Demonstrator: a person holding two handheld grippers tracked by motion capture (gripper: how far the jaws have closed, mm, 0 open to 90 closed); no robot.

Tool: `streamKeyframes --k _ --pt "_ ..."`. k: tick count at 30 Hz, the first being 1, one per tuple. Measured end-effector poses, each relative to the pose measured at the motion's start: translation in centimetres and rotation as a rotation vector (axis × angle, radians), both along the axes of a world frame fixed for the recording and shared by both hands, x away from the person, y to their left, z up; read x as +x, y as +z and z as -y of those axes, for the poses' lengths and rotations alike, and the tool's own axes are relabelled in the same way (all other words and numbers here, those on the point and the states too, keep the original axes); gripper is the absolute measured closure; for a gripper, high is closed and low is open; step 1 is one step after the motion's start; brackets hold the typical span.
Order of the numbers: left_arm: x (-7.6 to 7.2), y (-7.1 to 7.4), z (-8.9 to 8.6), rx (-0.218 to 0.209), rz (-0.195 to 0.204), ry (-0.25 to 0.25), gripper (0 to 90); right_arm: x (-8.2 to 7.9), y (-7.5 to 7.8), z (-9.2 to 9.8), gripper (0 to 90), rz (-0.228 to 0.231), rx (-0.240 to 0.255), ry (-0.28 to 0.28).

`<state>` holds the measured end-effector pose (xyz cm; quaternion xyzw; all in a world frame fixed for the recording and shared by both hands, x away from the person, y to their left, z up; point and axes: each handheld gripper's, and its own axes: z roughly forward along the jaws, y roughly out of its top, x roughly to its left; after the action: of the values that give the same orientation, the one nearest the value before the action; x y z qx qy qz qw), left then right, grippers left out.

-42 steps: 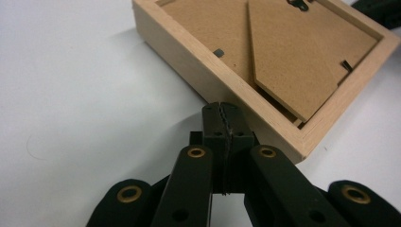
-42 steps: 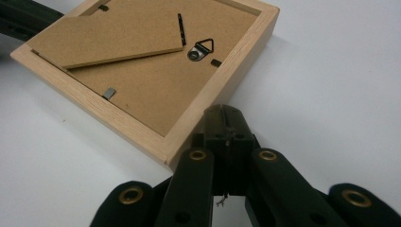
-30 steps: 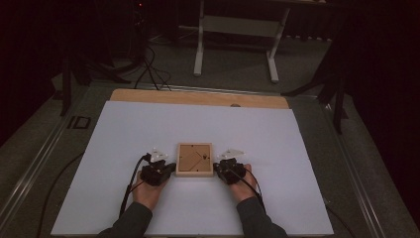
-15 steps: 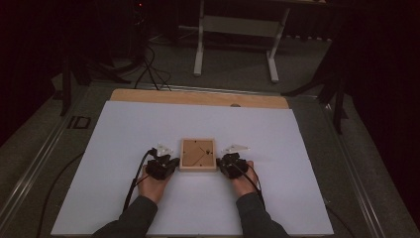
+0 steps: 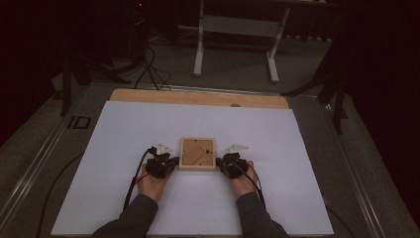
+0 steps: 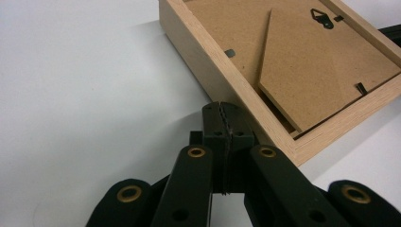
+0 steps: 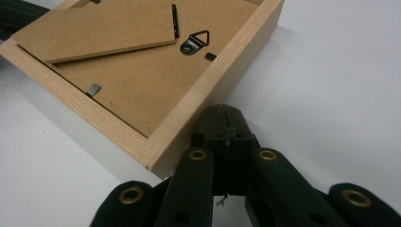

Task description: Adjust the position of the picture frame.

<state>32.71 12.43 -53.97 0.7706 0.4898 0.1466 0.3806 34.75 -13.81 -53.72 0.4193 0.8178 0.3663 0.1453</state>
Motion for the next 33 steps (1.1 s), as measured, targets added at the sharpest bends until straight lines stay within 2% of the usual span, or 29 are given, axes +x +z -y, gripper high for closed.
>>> streamKeyframes --k 5,16,20,23,28,31,33 --pt "-0.1 -0.1 0.1 -0.016 0.000 -0.021 89.7 0.2 -0.1 0.4 89.7 -0.002 0.016 -0.014" --pt "0.4 -0.3 -0.1 -0.045 0.001 -0.001 89.3 0.2 -0.1 0.5 89.7 -0.006 0.032 -0.013" --pt "0.4 -0.3 -0.1 -0.039 0.004 0.001 88.6 0.3 -0.2 0.5 89.5 -0.002 0.033 -0.009" --pt "0.3 -0.2 -0.2 -0.036 0.005 0.006 84.2 0.3 -0.2 0.6 85.9 0.006 0.034 -0.018" --pt "0.0 0.6 -0.7 -0.030 0.046 0.009 80.7 0.0 0.3 0.8 86.0 0.046 0.017 -0.028" --pt "-0.3 1.0 -1.1 -0.046 0.064 0.005 78.0 -0.4 0.8 1.0 86.0 0.072 0.023 -0.031" --pt "-0.5 1.4 -1.3 -0.063 0.090 -0.015 75.3 -0.7 1.1 0.9 84.9 0.092 0.019 -0.021"
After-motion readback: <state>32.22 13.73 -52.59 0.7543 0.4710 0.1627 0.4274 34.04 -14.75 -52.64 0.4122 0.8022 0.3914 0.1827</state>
